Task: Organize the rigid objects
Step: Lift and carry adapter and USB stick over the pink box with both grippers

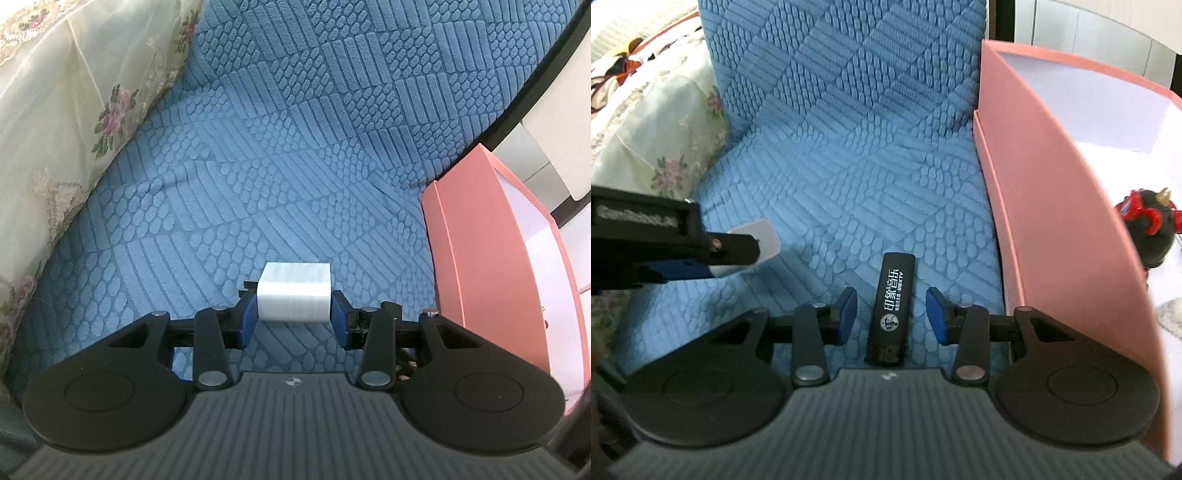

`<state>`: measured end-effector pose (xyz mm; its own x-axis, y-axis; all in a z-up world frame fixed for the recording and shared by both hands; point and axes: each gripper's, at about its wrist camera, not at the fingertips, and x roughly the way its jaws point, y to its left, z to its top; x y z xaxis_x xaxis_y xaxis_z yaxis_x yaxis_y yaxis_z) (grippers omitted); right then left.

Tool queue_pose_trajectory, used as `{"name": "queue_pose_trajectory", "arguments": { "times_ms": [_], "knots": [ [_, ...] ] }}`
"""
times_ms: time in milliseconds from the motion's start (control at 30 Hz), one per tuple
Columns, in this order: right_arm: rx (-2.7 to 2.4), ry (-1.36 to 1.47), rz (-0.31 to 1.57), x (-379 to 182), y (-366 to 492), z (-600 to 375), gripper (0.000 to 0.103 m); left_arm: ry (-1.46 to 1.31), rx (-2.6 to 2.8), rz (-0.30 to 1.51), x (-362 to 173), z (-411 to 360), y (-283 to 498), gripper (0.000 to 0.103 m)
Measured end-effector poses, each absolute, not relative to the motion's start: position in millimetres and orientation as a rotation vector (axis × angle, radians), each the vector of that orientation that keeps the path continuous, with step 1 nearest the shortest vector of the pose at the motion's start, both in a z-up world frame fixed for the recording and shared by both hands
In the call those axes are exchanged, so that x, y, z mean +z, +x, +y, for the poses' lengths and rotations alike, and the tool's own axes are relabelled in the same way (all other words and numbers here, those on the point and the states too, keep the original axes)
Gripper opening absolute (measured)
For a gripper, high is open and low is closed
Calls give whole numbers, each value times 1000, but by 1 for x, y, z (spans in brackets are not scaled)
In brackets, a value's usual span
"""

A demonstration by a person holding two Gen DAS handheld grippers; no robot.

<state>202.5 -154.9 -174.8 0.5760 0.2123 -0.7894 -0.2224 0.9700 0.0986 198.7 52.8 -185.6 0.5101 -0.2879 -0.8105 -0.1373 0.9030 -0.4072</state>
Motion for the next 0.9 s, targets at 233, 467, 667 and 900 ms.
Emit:
{"name": "queue_pose_trajectory", "arguments": {
  "times_ms": [233,467,667,900],
  "knots": [
    [235,-55,911,-181,203,-147,28,-454,-100,1042,-186,51,200,47],
    [256,-62,916,-173,200,-152,27,-476,-101,1033,-183,53,186,47],
    [271,-70,898,-155,196,-160,26,-461,-119,1017,-175,50,179,47],
    [297,-63,884,-132,186,-168,26,-465,-124,1006,-165,52,165,47]
  ]
}}
